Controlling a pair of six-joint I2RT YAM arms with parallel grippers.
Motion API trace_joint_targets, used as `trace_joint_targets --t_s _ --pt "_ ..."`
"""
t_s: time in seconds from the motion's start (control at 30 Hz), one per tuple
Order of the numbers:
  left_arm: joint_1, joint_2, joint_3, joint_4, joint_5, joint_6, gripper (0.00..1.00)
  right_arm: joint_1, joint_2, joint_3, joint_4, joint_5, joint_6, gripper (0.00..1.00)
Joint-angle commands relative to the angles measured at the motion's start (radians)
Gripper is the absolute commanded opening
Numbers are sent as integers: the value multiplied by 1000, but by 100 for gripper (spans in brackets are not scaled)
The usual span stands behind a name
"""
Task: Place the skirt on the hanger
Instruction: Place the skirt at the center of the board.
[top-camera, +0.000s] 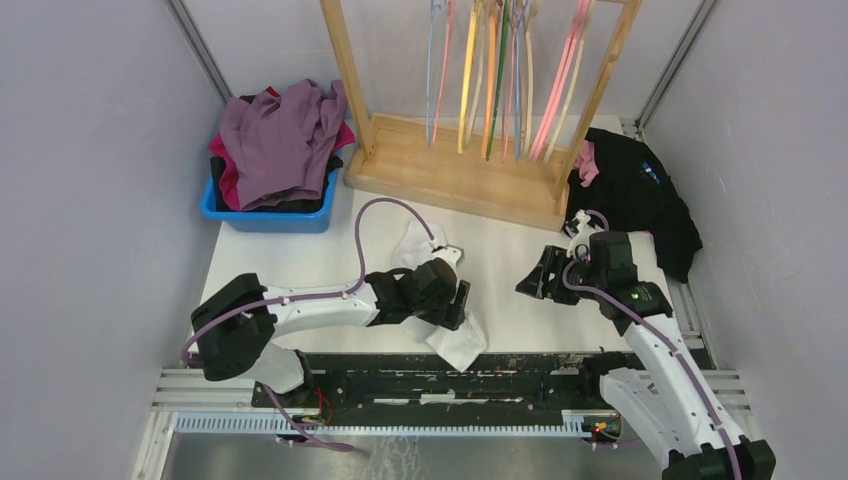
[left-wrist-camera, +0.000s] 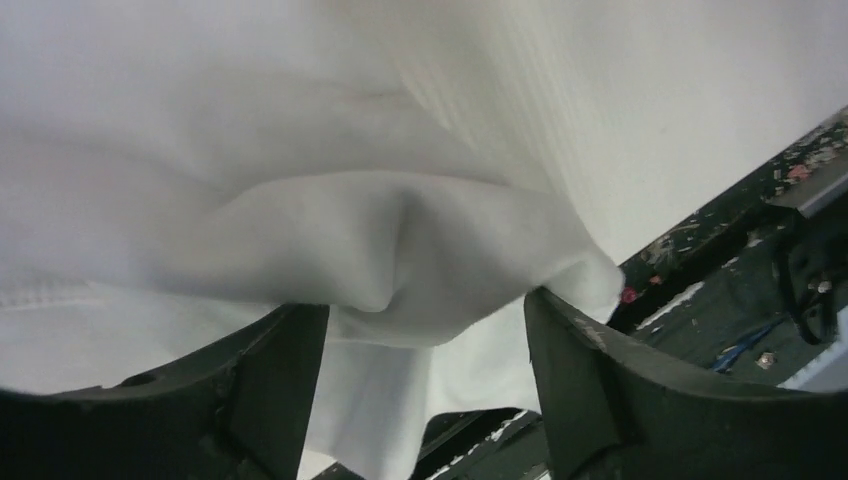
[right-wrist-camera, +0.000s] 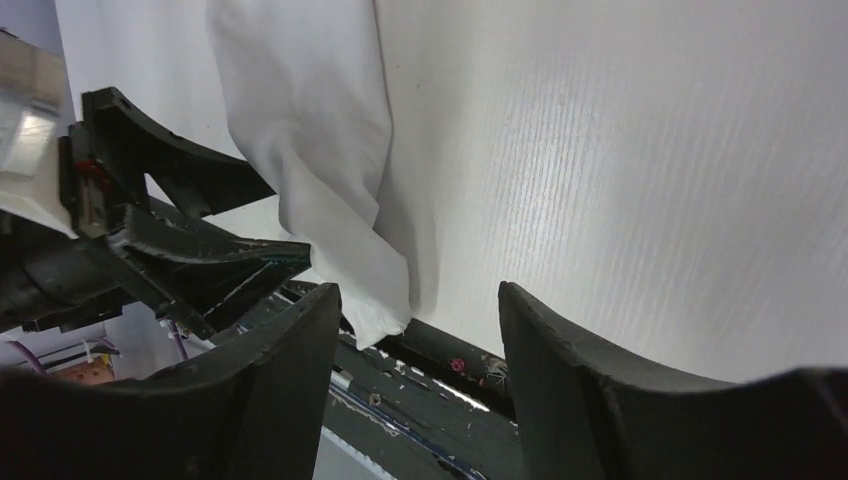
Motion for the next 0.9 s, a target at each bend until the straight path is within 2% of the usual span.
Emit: trace_joint_targets --t_s 0.0,0.1,0.13,0.17,0.27,0.33,0.53,0.6,0.73,0.87 --pt "4 -64 53 119 34 -9 83 23 46 51 45 27 4 64" --pt "4 -135 76 61 0 21 85 69 95 88 56 58 -6 61" --pt "4 -165 73 31 -38 22 95 100 116 108 56 77 -14 60" --pt "6 -195 63 -12 -91 15 100 132 141 134 54 104 -22 60" --pt "16 -294 8 -102 -254 -42 99 278 222 209 55 185 -43 59" --pt "47 -354 -57 -117 -290 -85 99 381 276 266 52 260 -55 57" --pt "242 -508 -264 -104 -274 -199 99 751 450 446 14 563 -95 46" --pt "293 -565 -318 -83 -263 -209 99 849 496 477 31 613 -97 45" --pt "357 -603 -378 -47 -231 -211 100 947 630 512 102 595 -97 46" --pt "372 -592 -410 -18 -217 -208 92 971 774 549 162 589 -84 47"
